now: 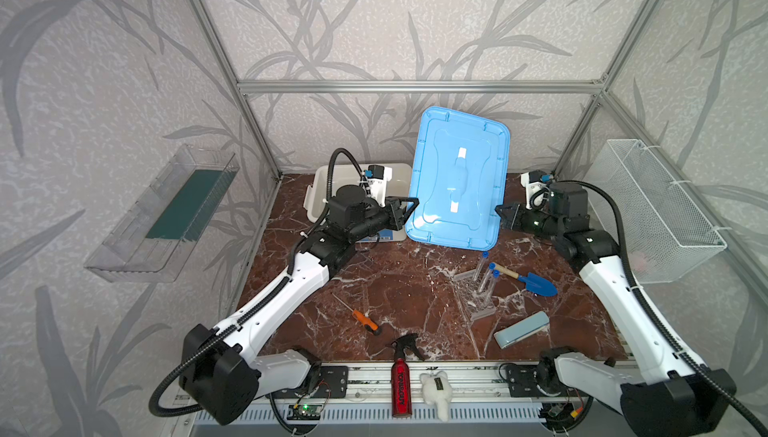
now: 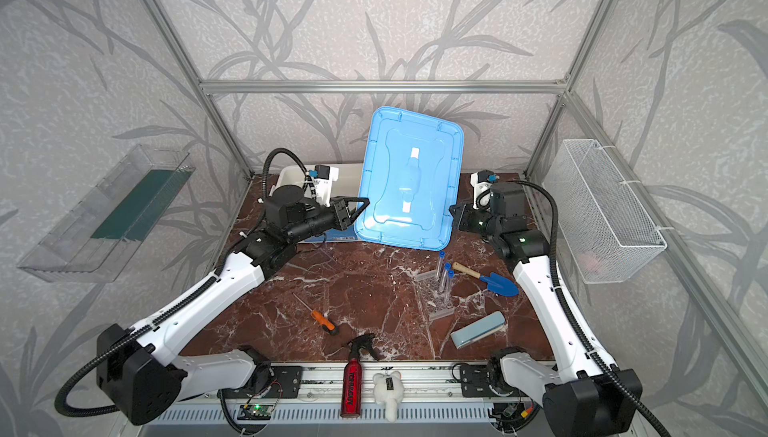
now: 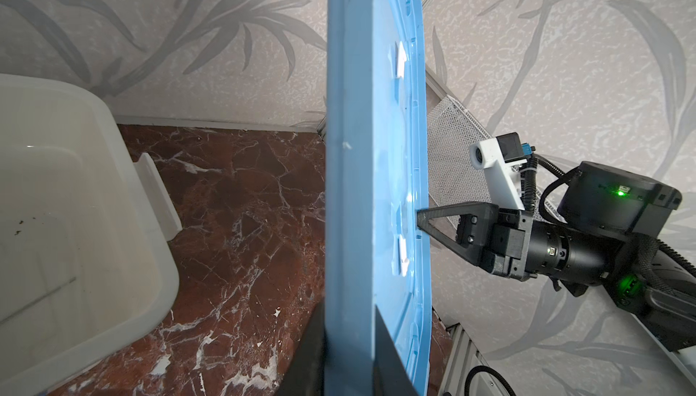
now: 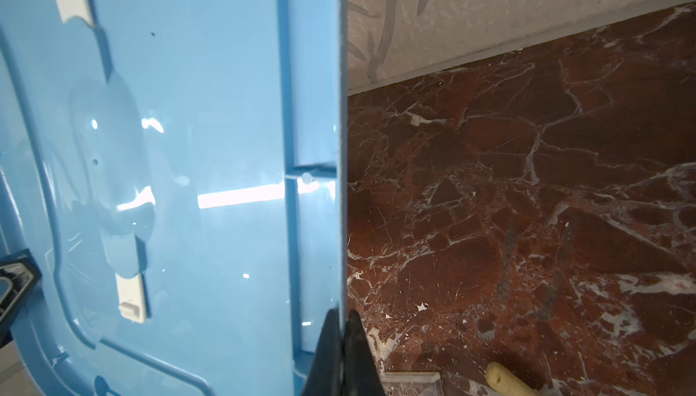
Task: Organize the chemistry lab equipment
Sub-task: 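Grasp the raised lid edge with the left gripper while the right gripper holds it, then lift the blue lid with both grippers and swing it over the white bin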
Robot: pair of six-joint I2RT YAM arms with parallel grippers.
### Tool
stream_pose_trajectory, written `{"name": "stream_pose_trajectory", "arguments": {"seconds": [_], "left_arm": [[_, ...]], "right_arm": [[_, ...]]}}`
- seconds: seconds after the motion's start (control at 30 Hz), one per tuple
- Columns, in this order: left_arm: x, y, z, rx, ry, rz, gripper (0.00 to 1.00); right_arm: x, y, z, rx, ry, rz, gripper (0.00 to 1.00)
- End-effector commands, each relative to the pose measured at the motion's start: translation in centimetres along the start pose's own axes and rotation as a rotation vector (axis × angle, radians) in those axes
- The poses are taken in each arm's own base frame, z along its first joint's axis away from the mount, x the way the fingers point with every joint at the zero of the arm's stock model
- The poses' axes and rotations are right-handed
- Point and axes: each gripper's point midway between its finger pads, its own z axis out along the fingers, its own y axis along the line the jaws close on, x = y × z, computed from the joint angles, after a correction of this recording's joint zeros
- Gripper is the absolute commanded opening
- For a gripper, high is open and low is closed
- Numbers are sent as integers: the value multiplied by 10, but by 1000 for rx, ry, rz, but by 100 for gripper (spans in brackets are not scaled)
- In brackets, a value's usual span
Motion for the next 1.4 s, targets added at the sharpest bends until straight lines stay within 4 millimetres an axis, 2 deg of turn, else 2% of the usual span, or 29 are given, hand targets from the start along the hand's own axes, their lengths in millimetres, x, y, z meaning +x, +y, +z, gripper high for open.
{"name": "stream_pose_trajectory", "arguments": {"seconds": [0.0, 0.03, 0.07, 0.13, 0.23, 0.27, 0.37, 0.4, 0.43, 0.57, 0.73, 0.83, 0.9, 1.0, 1.1, 1.23, 1.37], "left_arm": [[-8, -18, -12, 26, 1, 35, 13], [-9, -16, -14, 8, 1, 56, 10], [-9, -13, -17, -16, -1, 74, 8], [-15, -6, -25, -88, -12, 139, 5], [-30, 2, -42, -218, -41, 259, 0], [-34, 4, -47, -257, -46, 308, 0], [-48, 5, -62, -390, -51, 484, 0], [-52, 5, -67, -431, -47, 547, 0], [-55, 5, -70, -471, -42, 605, 0], [-74, 8, -89, -636, -51, 801, 0], [-97, -1, -109, -753, -70, 989, 0], [-99, -2, -115, -804, -48, 1090, 0], [-100, -1, -118, -839, -44, 1138, 0], [-94, 15, -116, -934, 14, 1217, 0], [-87, 30, -113, -1027, 74, 1285, 0], [-80, 30, -112, -1031, 70, 1307, 0], [-69, 37, -111, -1042, 109, 1333, 0]], "right_arm": [[-12, 21, 7, -55, -49, -40, 0], [-11, 23, 10, -61, -45, -41, 3], [-10, 24, 12, -68, -39, -37, 11], [-11, 27, 17, -79, -22, -19, 47], [-16, 27, 19, -58, -5, 8, 78], [-20, 29, 18, -53, -8, 12, 82], [-41, 44, 9, -77, -31, 16, 85], [-51, 52, 4, -94, -45, 15, 96], [-61, 58, 0, -100, -61, 27, 99], [-101, 88, -21, -154, -109, 62, 99], [-152, 134, -55, -283, -213, 70, 99], [-171, 158, -59, -374, -202, 83, 100], [-175, 169, -52, -419, -158, 103, 98], [-171, 178, -30, -419, -83, 106, 97], [-154, 185, 4, -392, 27, 92, 97], [-129, 186, 45, -336, 145, 71, 95], [-113, 185, 79, -341, 223, 89, 91]]}}
